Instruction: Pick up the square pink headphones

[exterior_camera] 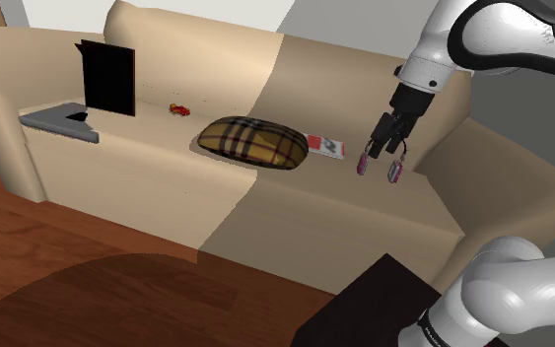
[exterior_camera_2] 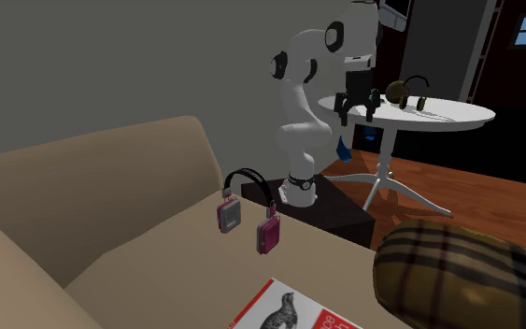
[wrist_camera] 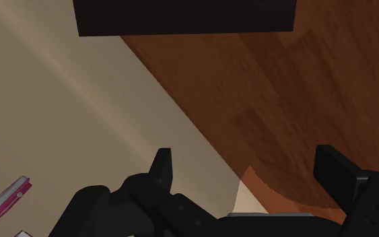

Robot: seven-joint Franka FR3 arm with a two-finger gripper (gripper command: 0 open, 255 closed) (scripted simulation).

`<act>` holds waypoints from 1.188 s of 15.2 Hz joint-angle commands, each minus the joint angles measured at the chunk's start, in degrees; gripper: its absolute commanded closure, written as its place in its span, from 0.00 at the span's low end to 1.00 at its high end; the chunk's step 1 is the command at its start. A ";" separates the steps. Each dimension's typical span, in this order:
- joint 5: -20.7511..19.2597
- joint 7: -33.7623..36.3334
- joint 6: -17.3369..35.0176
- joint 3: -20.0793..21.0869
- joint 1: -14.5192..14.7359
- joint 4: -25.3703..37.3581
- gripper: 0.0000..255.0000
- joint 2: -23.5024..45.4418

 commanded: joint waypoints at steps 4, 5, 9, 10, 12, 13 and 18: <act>-3.11 -6.45 0.62 -4.05 -0.48 -0.37 0.00 0.41; -4.14 -8.59 0.89 -5.41 -0.63 -0.33 0.00 0.73; -7.98 -17.10 2.27 -10.81 -1.10 0.69 0.00 2.94; -8.85 -19.22 2.68 -12.14 -1.17 1.16 0.00 3.71; -10.45 -23.45 3.56 -14.81 -1.24 2.34 0.00 5.51; -11.17 -25.55 4.02 -16.16 -1.22 3.06 0.00 6.53; -13.67 -36.14 6.42 -22.81 -0.71 7.90 0.00 12.78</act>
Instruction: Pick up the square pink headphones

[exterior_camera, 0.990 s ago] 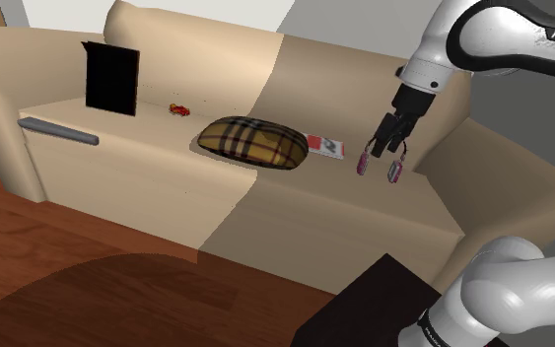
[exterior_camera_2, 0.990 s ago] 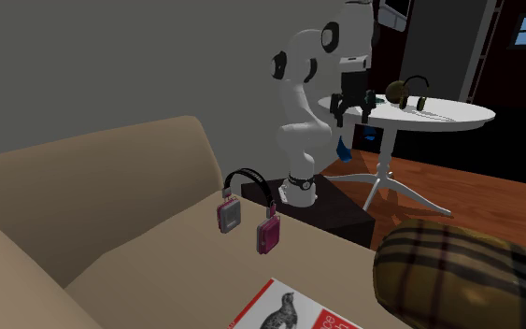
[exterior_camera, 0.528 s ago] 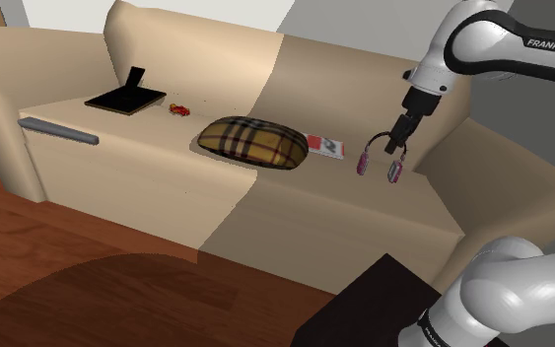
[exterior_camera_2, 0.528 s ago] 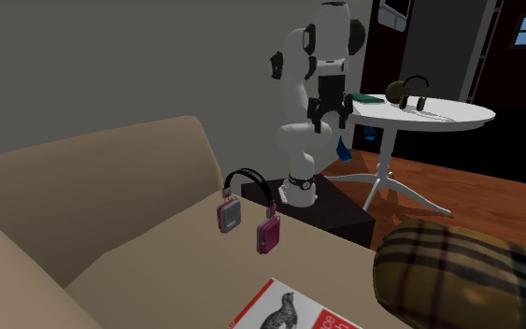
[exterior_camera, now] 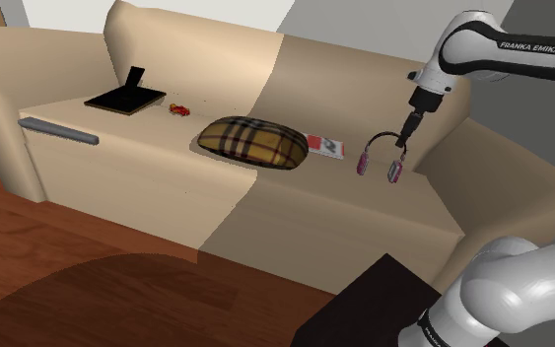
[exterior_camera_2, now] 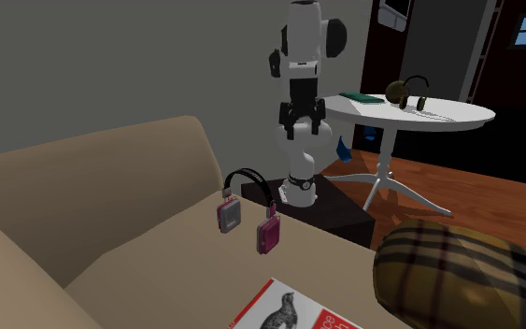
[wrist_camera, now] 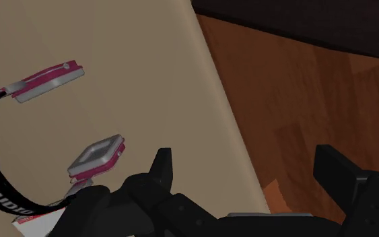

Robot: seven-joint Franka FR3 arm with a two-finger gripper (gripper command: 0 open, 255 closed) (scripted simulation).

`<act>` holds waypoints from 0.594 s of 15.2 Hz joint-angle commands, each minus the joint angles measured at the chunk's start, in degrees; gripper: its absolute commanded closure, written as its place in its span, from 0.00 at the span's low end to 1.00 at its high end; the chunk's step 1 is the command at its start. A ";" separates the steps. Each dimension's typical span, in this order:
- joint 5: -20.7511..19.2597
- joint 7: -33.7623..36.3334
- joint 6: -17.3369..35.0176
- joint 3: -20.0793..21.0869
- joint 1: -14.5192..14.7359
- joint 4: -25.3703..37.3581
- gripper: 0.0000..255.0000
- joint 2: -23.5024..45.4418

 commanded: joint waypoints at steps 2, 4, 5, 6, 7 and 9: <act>-0.84 -6.71 1.72 -4.16 0.60 3.53 0.00 4.59; -0.81 -11.11 2.61 -6.84 1.11 6.38 0.00 7.90; -0.62 -13.35 3.02 -8.21 1.40 7.92 0.00 9.68; -0.30 -15.63 3.40 -9.57 1.70 9.56 0.00 11.54; 0.17 -17.95 3.74 -10.95 2.00 11.28 0.00 13.49; 1.57 -22.75 4.31 -13.69 2.54 14.99 0.00 17.68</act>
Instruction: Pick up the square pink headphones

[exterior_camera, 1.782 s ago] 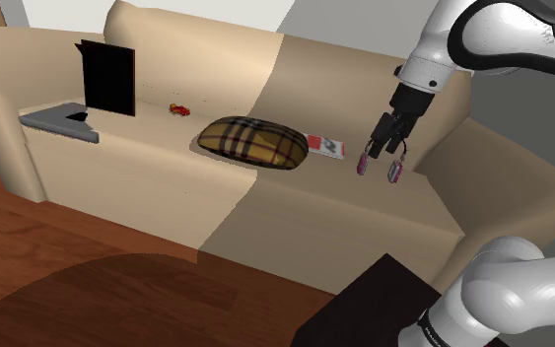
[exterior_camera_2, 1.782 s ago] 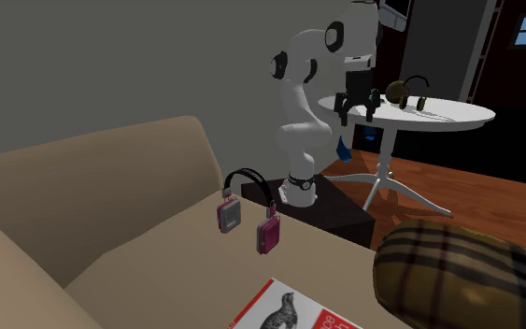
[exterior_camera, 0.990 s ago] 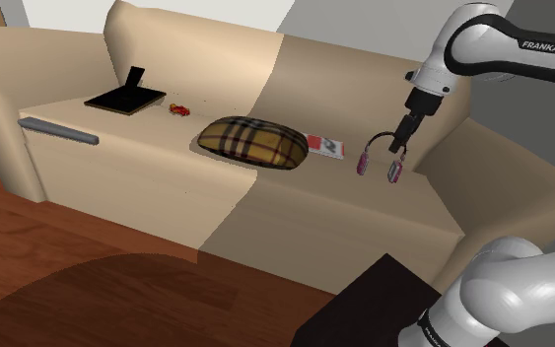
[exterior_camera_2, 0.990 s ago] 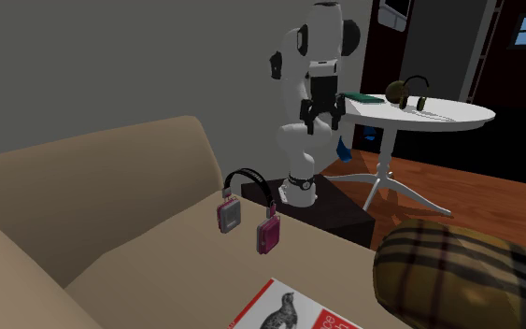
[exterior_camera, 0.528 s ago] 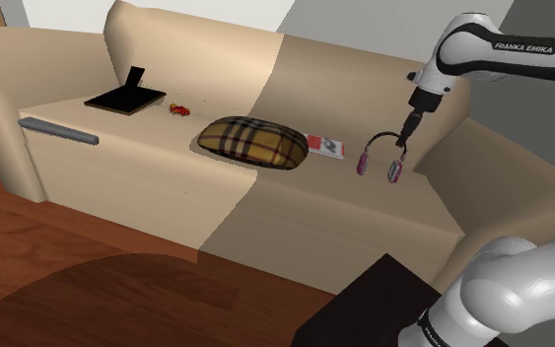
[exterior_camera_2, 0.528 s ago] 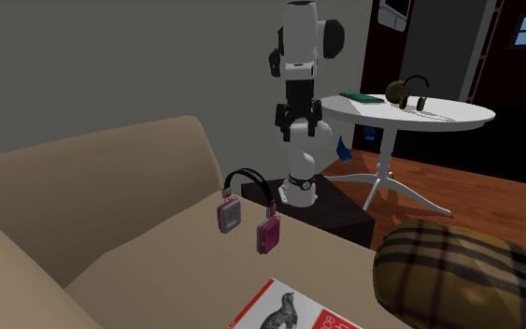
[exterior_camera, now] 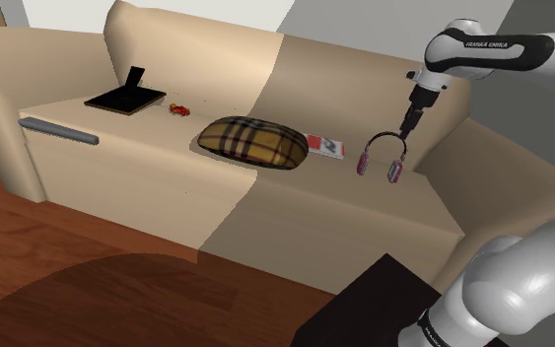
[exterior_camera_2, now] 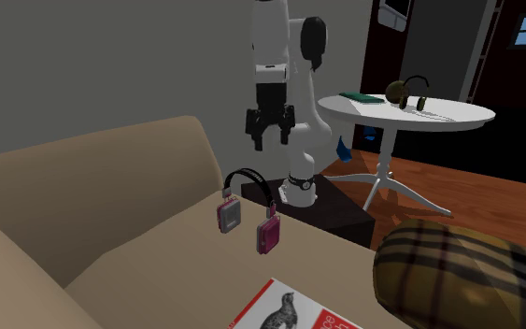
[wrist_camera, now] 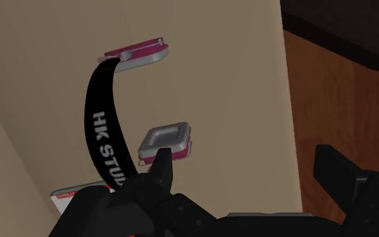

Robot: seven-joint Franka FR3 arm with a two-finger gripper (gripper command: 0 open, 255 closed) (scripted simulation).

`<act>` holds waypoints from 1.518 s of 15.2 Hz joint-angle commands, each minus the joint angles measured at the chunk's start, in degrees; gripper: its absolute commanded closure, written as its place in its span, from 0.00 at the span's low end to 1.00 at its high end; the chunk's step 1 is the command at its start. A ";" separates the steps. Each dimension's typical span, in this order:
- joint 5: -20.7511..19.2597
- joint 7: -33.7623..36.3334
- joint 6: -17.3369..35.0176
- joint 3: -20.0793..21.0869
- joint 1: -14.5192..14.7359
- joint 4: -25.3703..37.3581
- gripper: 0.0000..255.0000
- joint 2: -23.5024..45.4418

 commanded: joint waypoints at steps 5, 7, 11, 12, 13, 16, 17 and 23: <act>7.40 -15.64 0.52 -7.97 0.47 13.02 0.00 14.69; 10.96 -20.51 -0.10 -9.74 -0.50 17.78 0.00 19.92; 10.66 -20.42 3.09 -9.33 -0.64 14.25 0.00 19.44; 10.62 -20.42 3.87 -9.32 -0.62 13.41 0.00 19.37; 10.59 -20.42 4.65 -9.30 -0.61 12.59 0.00 19.32; 10.57 -20.45 5.88 -9.28 -0.58 11.32 0.00 19.26; 10.72 -20.58 5.81 -9.33 -0.64 11.54 1.00 19.48; 10.75 -20.62 5.75 -9.35 -0.66 11.64 1.00 19.52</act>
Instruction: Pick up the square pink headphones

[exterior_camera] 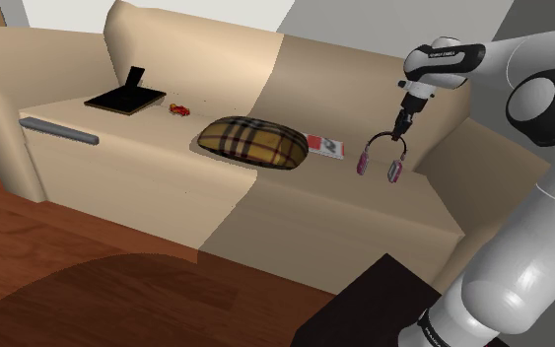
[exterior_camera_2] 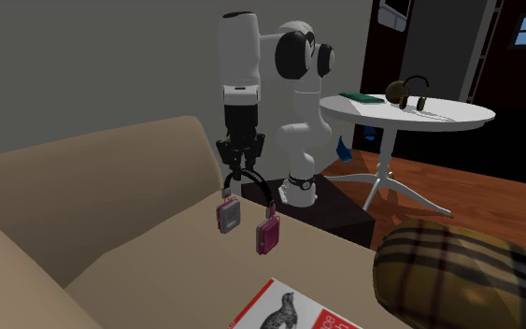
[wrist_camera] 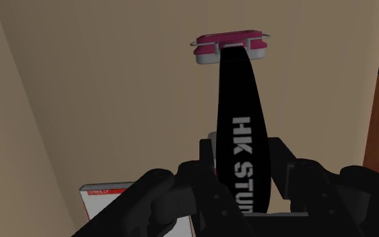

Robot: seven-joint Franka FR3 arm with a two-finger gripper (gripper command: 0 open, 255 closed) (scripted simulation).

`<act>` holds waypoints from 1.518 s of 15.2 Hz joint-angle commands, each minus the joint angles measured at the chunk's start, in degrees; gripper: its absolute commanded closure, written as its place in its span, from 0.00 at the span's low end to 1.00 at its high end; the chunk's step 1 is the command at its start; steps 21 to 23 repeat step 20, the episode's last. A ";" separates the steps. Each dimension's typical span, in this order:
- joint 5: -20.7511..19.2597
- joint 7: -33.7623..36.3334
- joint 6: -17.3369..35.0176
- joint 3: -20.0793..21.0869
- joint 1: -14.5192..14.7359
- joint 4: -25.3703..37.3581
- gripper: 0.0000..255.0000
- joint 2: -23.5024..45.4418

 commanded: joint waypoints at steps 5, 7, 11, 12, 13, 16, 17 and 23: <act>-0.16 0.21 -1.44 0.04 0.05 1.26 1.00 -0.19; -0.07 0.21 -3.01 0.00 0.01 2.95 1.00 -0.03; 0.25 0.11 -6.21 -0.12 -0.14 6.51 1.00 0.47; 0.36 0.06 -7.02 -0.16 -0.19 7.45 1.00 0.65; 0.49 0.01 -7.84 -0.20 -0.25 8.41 1.00 0.84; 0.97 -0.21 -10.34 -0.37 -0.48 11.43 1.00 1.55; 1.16 -0.30 -11.19 -0.43 -0.58 12.48 1.00 1.82; 1.40 -0.41 -12.17 -0.51 -0.71 13.71 1.00 2.17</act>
